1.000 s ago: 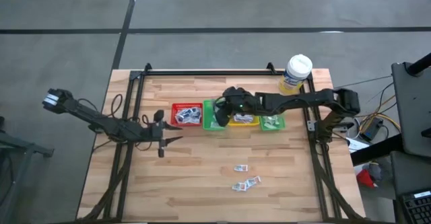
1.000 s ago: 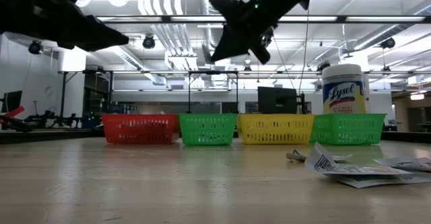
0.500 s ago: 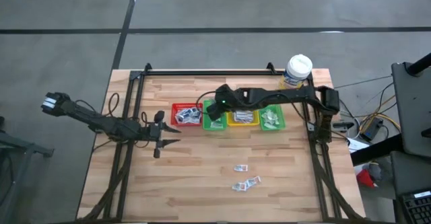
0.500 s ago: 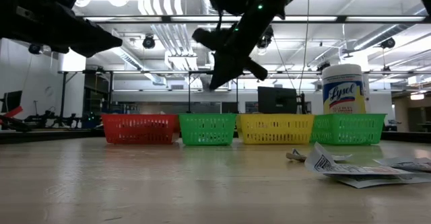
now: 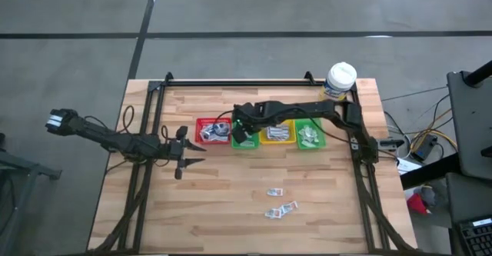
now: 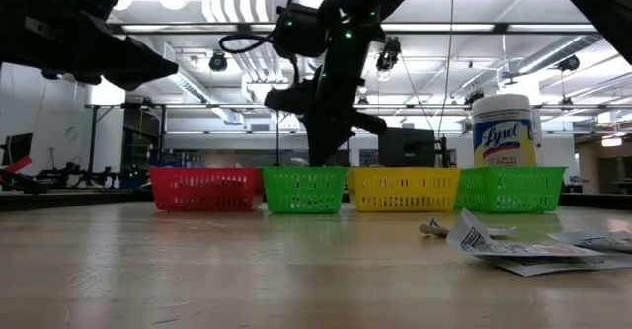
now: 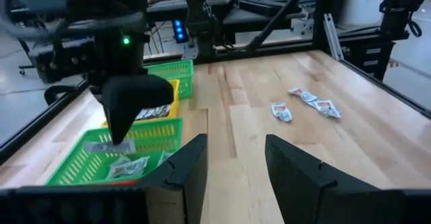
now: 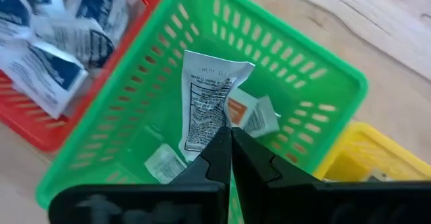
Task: Pick & Place First Aid Supplies
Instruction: Put the ointment pack into the left green basket
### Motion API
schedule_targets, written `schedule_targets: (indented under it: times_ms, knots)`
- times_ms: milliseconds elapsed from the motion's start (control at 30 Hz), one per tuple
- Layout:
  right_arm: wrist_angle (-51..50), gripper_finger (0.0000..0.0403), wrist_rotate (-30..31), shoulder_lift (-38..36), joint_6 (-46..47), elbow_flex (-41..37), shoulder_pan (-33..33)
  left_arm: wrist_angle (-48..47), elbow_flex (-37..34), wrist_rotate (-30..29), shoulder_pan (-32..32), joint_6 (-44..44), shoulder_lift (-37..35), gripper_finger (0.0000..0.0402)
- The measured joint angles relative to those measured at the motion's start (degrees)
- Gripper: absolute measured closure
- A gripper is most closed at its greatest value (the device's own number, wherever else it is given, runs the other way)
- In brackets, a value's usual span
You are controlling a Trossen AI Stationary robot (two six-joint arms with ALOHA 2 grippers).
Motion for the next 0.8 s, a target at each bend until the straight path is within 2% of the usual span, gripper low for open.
schedule_targets:
  times_ms: [167,300,433,800]
  knots:
    - [-3.47,0.0394,-0.12,2.01,-2.00,3.11,0.00,-0.57,0.00,0.00,0.00,0.04,-0.57,0.0251]
    - [-3.76,0.0394,-0.43,1.85,-2.72,3.06,0.00,-0.63,0.00,0.22,0.00,0.04,-0.69,0.0251]
    - [-3.62,0.0394,-3.65,1.81,-5.87,3.00,-0.04,-0.63,0.00,0.53,0.00,0.08,-0.69,0.0251]
    - [-3.14,0.0394,-4.30,1.75,-8.34,2.98,-0.11,-0.63,0.00,0.59,0.00,0.08,-0.69,0.0251]
